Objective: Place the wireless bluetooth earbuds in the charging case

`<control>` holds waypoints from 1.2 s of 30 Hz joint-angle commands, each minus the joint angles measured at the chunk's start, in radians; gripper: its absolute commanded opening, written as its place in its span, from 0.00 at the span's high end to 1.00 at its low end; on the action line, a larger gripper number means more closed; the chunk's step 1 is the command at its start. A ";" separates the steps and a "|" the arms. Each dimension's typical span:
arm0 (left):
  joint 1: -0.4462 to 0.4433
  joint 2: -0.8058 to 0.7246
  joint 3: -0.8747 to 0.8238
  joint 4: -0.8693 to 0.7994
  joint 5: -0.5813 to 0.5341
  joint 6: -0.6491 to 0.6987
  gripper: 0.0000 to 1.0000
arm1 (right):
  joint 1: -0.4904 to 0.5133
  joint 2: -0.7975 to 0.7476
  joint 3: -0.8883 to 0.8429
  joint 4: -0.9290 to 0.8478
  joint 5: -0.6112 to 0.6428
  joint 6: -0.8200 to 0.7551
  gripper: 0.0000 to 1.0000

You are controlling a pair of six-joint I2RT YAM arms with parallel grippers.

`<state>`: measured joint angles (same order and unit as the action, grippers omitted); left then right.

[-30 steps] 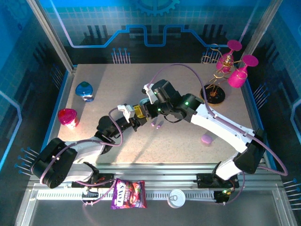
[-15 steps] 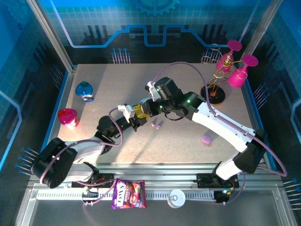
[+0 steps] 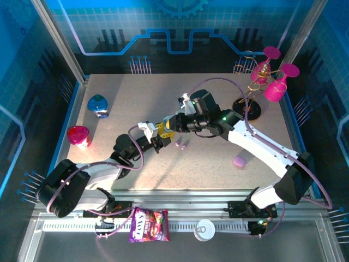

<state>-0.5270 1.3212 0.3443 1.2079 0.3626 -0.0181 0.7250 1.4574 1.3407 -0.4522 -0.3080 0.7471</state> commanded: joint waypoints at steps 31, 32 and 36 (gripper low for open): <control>-0.021 -0.006 0.027 0.052 0.019 0.032 0.67 | 0.010 0.012 0.071 -0.107 0.065 -0.084 0.83; -0.022 -0.007 0.029 0.051 0.019 0.033 0.67 | 0.011 0.014 0.073 -0.107 0.063 -0.084 0.84; -0.022 -0.004 0.029 0.051 0.017 0.038 0.67 | 0.011 0.012 0.071 -0.093 0.038 -0.081 0.86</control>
<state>-0.5396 1.3212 0.3450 1.2018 0.3630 0.0010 0.7280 1.4593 1.3876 -0.5259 -0.2630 0.6765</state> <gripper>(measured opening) 0.360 0.143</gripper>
